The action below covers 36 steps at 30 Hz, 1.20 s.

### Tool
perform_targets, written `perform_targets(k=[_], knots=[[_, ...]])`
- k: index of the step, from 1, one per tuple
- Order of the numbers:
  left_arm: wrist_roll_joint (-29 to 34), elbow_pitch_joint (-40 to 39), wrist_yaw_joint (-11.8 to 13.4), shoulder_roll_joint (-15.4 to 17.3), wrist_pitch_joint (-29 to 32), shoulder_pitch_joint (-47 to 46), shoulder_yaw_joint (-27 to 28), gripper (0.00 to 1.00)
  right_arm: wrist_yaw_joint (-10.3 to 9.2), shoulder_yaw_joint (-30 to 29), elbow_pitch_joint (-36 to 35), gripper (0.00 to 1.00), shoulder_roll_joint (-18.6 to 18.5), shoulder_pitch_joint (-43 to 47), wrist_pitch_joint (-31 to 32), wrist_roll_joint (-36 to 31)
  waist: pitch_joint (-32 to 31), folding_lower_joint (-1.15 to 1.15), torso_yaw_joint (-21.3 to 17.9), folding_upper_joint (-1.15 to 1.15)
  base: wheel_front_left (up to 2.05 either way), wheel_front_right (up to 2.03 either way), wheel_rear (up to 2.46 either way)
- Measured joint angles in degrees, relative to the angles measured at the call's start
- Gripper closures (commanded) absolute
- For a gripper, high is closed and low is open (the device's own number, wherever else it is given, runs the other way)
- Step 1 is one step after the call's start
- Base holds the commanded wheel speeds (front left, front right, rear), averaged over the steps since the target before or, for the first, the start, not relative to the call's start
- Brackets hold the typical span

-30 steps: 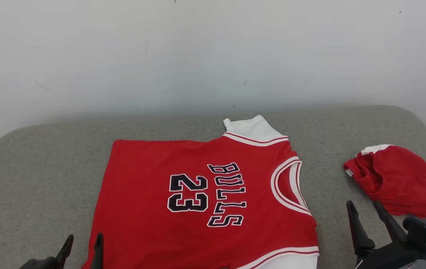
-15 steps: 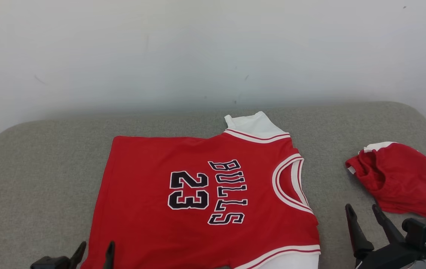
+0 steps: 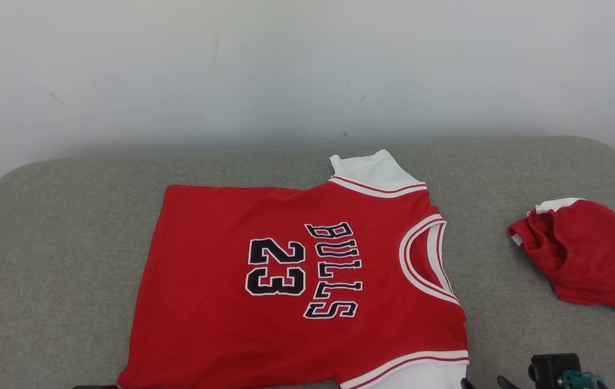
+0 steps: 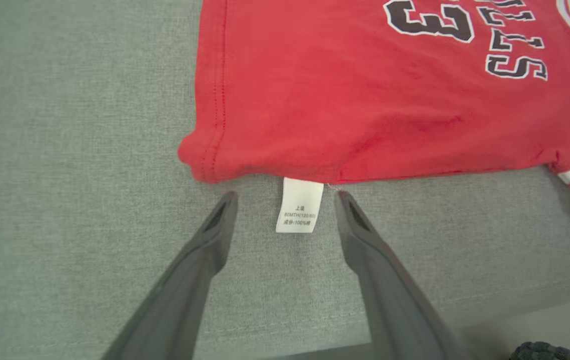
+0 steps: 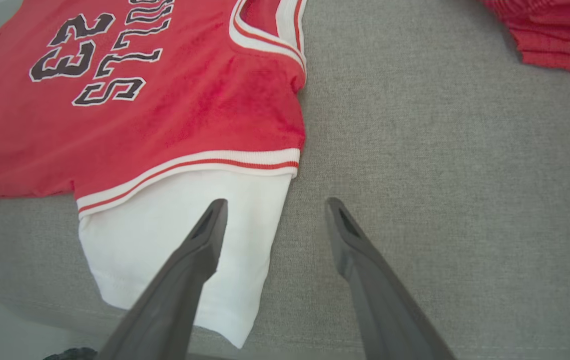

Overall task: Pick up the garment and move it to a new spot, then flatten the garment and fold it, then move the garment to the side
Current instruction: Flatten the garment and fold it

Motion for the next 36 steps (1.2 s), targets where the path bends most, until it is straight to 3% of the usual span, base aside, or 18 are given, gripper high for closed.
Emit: perform_targets(k=[11, 23, 36], knots=[[0.6, 3.05, 0.49, 3.59, 4.81, -1.77, 1.92, 0.0, -1.09, 2.2, -2.47, 0.0, 0.44, 1.57, 8.58, 0.05, 2.37, 0.0, -0.32, 0.0, 0.0, 0.0, 0.0], [1.13, 5.59, -0.52, 2.68, 7.6, -6.68, -0.35, 0.0, -2.5, 3.43, -3.13, 0.0, 0.14, 1.6, 15.23, -0.58, 6.58, 0.0, -1.51, 0.0, 0.0, 0.0, 0.0], [1.56, 8.24, -1.05, 1.13, 8.14, -11.5, -1.2, 0.0, -3.82, 3.07, -2.37, 0.0, 1.42, -2.03, 15.59, -4.63, 10.23, 0.0, -0.59, 0.0, 0.0, 0.0, 0.0]])
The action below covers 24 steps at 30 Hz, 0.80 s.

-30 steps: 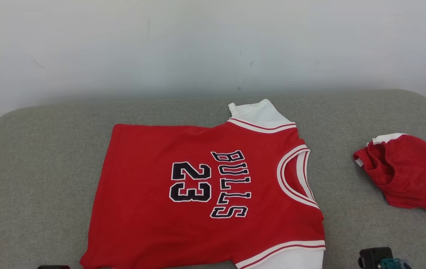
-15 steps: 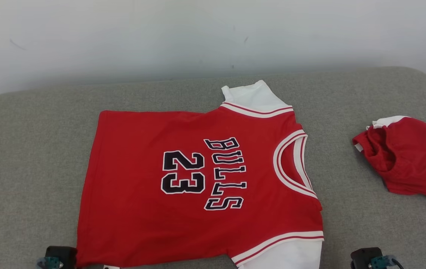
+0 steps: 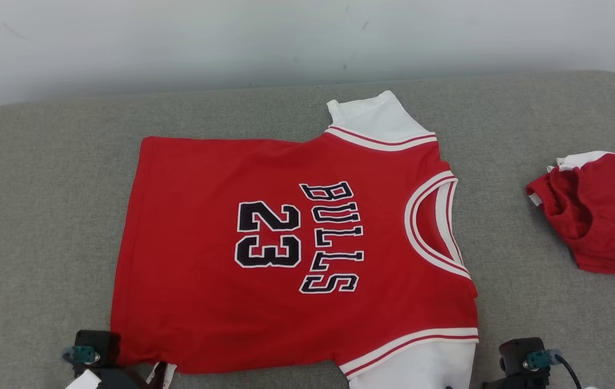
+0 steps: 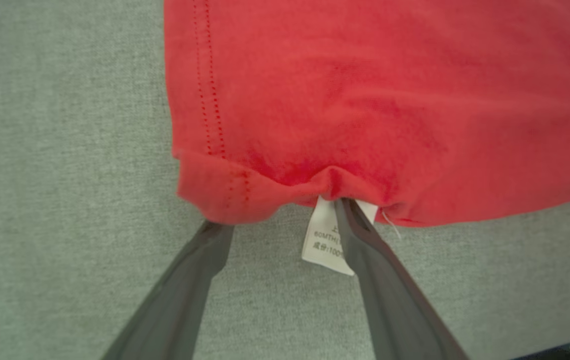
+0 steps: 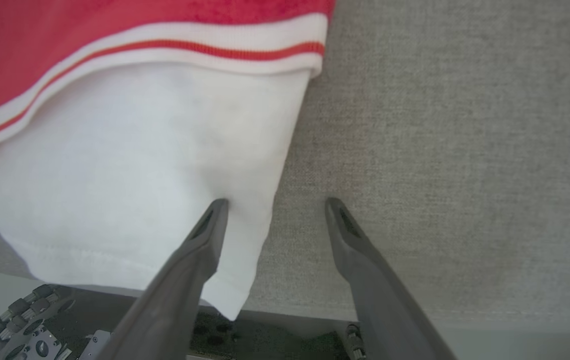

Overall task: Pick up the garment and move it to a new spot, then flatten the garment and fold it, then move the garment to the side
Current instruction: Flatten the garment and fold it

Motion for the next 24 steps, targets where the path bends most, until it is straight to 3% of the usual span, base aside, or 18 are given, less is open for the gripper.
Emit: perform_targets(k=[4, 6, 10, 12, 20, 23, 24], knots=[[-0.03, 0.75, -0.09, -0.31, -0.42, -0.65, -0.18, 0.0, -0.16, 0.4, 0.67, 0.0, 0.58, -0.04, 0.18, -0.48, 0.26, 0.0, 0.43, 0.0, 0.0, 0.0, 0.0], [-0.04, 1.29, -0.56, -0.31, -0.66, -0.79, -0.15, 0.0, -0.22, 0.45, 0.86, 0.05, 0.69, -0.04, 0.34, -0.48, 0.28, 0.0, 0.57, 0.0, 0.0, 0.0, 0.0], [-0.15, 2.3, -1.1, -0.36, -0.91, -1.35, -0.21, 0.0, -0.25, 0.64, 1.11, 0.02, 0.82, -0.22, 0.85, -0.47, 0.15, 0.0, 0.74, 0.0, 0.0, 0.0, 0.0], [-0.25, 2.65, -1.52, -0.3, -0.93, -1.54, -0.2, 0.0, -0.43, 0.93, 1.2, 0.07, 0.9, -0.32, 1.13, -0.46, 0.05, 0.0, 0.77, 0.0, 0.0, 0.0, 0.0], [-0.58, 3.94, -2.01, -0.35, -1.45, -1.88, -0.23, 0.0, -0.46, 2.96, 1.29, 0.06, 1.67, -0.53, 2.37, -0.34, -0.37, 0.0, 0.83, 0.0, 0.0, 0.0, 0.0], [-0.58, 4.11, -2.08, -0.37, -1.55, -1.92, -0.31, 0.0, -0.46, 2.96, 1.34, 0.19, 1.71, -0.51, 2.45, -0.34, -0.46, 0.0, 0.85, 0.0, 0.0, 0.0, 0.0], [-0.58, 4.23, -2.33, -0.37, -1.6, -1.96, -0.35, 0.0, -0.46, 2.88, 1.38, 0.37, 1.72, -0.51, 2.58, -0.34, -0.5, 0.0, 0.87, 0.0, 0.0, 0.0, 0.0]])
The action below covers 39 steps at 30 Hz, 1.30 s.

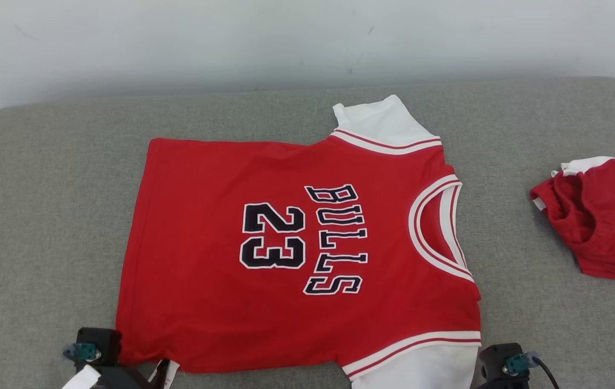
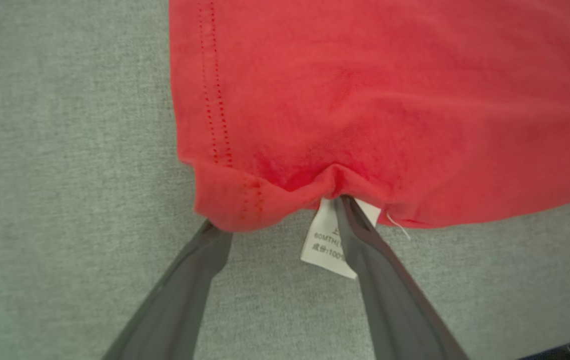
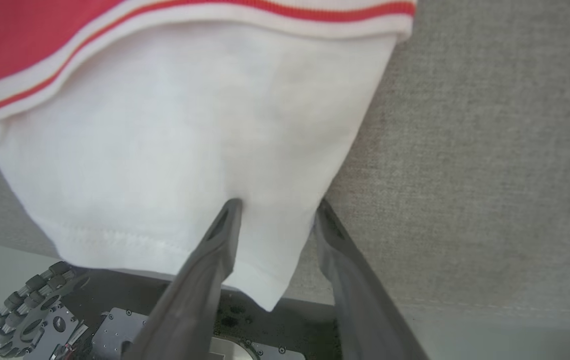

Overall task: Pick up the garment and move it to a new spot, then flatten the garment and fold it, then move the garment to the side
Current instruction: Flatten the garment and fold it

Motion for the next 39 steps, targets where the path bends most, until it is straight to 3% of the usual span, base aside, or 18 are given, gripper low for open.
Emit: perform_targets(k=[4, 8, 16, 31, 39], knots=[[-0.05, 0.55, -0.25, 0.01, -0.25, -0.28, -0.26, 0.0, 0.07, -0.31, 0.27, 0.8, -0.02, 0.08, 0.36, 0.0, -0.16, 0.0, 0.06, 0.0, 0.0, 0.0, 0.0], [-0.05, 1.42, -0.68, -0.03, -0.31, -0.74, -0.47, 0.0, 0.07, -0.38, 0.38, 1.0, 0.05, 0.55, 0.8, 0.0, -0.37, 0.0, 0.02, 0.0, 0.0, 0.0, 0.0], [-0.03, 2.3, -0.69, 0.38, -0.55, -0.62, -0.51, 0.0, 0.07, -0.51, 1.42, 1.0, 0.25, 0.86, 1.12, 0.0, -1.66, 0.0, -0.41, 0.0, 0.0, 0.0, 0.0], [0.9, -2.91, 0.66, 4.52, -1.4, 5.41, 0.53, 0.0, 0.05, -1.99, 1.46, 1.0, 0.1, 3.18, 1.21, 0.0, -4.03, 0.0, 0.82, 0.0, 0.0, 0.0, 0.0], [1.03, -4.67, -0.19, 5.72, -1.64, 5.09, 0.83, 0.0, 0.05, -1.25, 1.13, 1.0, 0.13, 3.05, 1.62, -0.01, -3.9, 0.0, 1.04, 0.0, 0.0, 0.0, 0.0]])
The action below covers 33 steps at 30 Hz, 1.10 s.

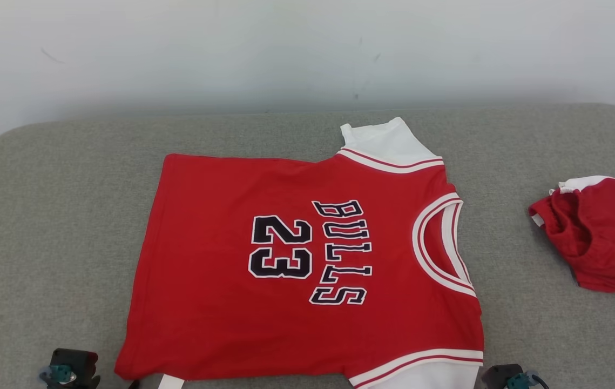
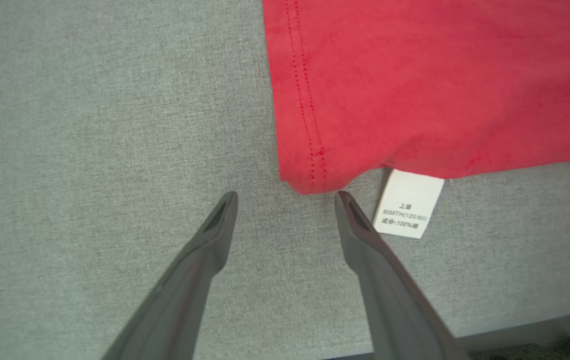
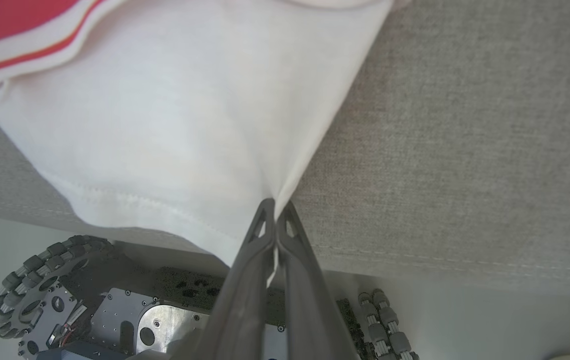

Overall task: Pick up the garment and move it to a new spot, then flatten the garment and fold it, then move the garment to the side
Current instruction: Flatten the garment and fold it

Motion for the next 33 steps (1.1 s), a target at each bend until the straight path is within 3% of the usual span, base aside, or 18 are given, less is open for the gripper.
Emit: perform_targets(k=[7, 9, 12, 14, 15, 17, 32, 33], knots=[[-0.51, 0.05, -0.51, -0.47, 0.34, -0.32, -0.12, 0.02, 0.0, 0.1, -0.55, 1.0, -0.09, -0.16, 0.2, -0.02, 0.66, 0.0, -1.15, 0.0, 0.0, 0.0, 0.0], [-0.51, 0.11, -0.57, -0.74, 0.57, -0.63, -0.48, 0.19, 0.0, -0.16, -0.73, 1.0, -0.09, -0.13, 0.2, -0.02, 0.8, 0.0, -1.39, 0.0, 0.0, 0.0, 0.0], [-0.52, 0.1, -0.58, -0.98, 0.58, -1.32, -0.77, 0.62, 0.0, -0.25, -0.88, 1.0, -0.08, -0.13, 0.2, -0.02, 0.93, 0.0, -1.56, 0.0, 0.0, 0.0, 0.0], [-0.51, 0.1, -0.58, -0.97, 0.58, -1.33, -0.81, 0.82, 0.0, -0.26, -0.9, 1.0, -0.07, -0.13, 0.2, -0.01, 0.99, 0.0, -1.61, 0.0, 0.0, 0.0, 0.0], [-0.51, 0.05, -0.58, -0.97, 0.59, -1.33, -0.86, 0.92, 0.0, -0.26, -0.91, 1.0, -0.04, -0.12, 0.2, -0.02, 1.02, 0.0, -1.62, 0.0, 0.0, 0.0, 0.0], [-0.51, -0.07, -0.56, -0.98, 0.93, -1.33, -0.87, 1.0, 0.0, -0.29, -0.92, 1.0, -0.03, -0.12, 0.2, -0.01, 1.1, 0.0, -1.56, 0.0, 0.0, 0.0, 0.0], [-0.69, -3.03, -0.43, 0.44, 3.38, 0.09, -0.4, 1.0, 0.0, -1.49, -1.62, 1.0, -0.22, -0.07, 0.51, 0.01, 1.36, 0.0, -0.7, 0.0, 0.0, 0.0, 0.0], [-0.77, -3.2, -0.3, 0.42, 3.56, 0.09, -0.38, 0.69, 0.0, -1.57, -1.63, 1.0, -0.27, -0.07, 0.51, 0.01, 1.48, 0.0, -0.69, 0.0, 0.0, 0.0, 0.0]])
